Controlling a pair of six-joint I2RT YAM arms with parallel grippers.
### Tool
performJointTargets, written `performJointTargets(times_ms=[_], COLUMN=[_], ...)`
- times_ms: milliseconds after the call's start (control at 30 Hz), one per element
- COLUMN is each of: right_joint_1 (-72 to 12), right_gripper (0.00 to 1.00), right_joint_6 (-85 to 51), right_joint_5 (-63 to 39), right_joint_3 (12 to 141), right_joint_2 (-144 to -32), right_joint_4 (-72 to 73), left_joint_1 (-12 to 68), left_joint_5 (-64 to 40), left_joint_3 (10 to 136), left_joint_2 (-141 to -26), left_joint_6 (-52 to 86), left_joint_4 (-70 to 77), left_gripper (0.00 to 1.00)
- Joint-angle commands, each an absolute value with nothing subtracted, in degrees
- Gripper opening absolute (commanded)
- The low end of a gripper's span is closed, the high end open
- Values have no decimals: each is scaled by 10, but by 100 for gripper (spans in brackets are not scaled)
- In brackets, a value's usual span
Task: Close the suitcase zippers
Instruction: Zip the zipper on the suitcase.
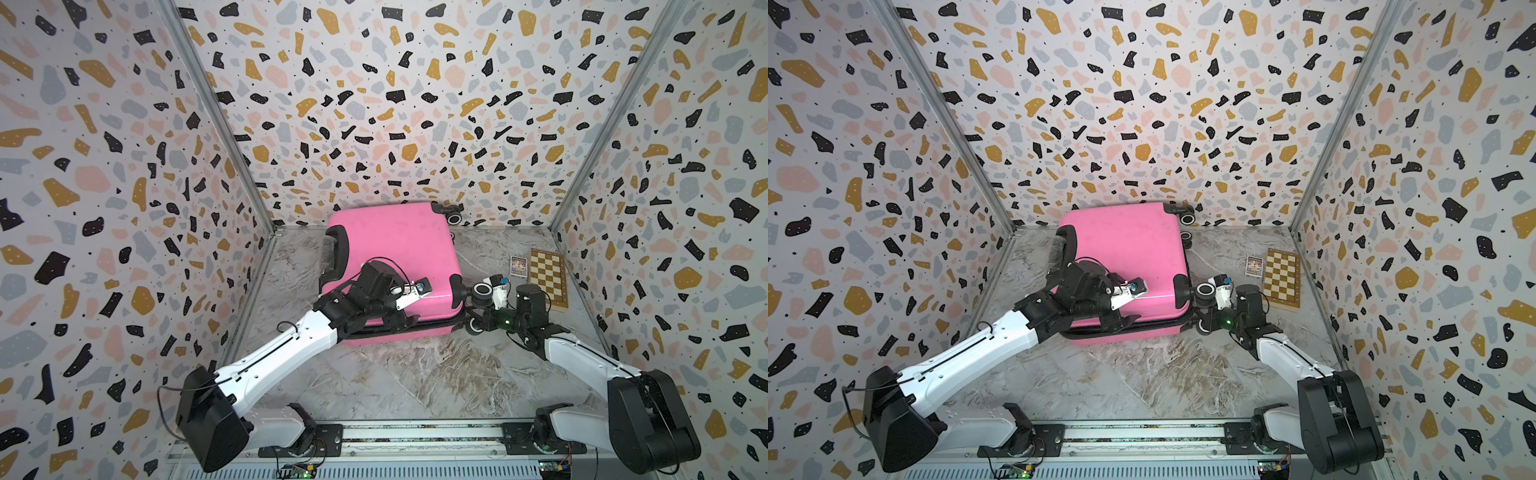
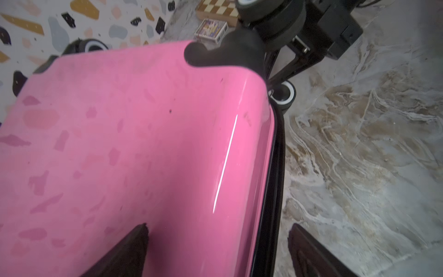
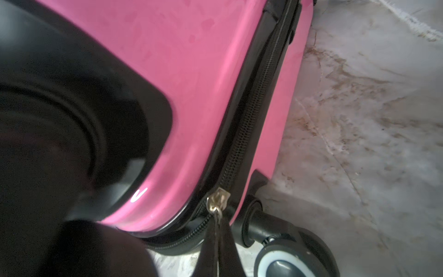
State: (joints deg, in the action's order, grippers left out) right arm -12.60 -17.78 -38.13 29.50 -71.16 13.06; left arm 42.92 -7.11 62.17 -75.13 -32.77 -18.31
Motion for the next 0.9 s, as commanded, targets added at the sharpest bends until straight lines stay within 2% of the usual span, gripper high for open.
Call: performJointTargets(times_ms=[0, 100, 200, 500, 867], right_joint_1=[-128, -128, -128, -137, -207], right_gripper=[0, 0, 0, 0, 0], right_joint_6=[-191, -217, -249, -327, -370], right_joint_5=[-481, -511, -534, -580, -558], right_joint_3=[283, 264, 239, 179, 128], right_joint_2=[-692, -693, -688, -663, -634], right_joint_4=[122, 145, 178, 238, 298], left_joint_1=[445, 452, 453, 454, 455], left_joint_5=[-9, 80, 121, 160, 176], left_joint_3=[608, 622, 640, 686, 729], left_joint_2=[-796, -856, -898, -939, -977], left_joint_6=[-417, -420, -403, -342, -341], left_joint_4=[-13, 52, 94, 130, 142], left_gripper=[92, 90, 89, 82, 71])
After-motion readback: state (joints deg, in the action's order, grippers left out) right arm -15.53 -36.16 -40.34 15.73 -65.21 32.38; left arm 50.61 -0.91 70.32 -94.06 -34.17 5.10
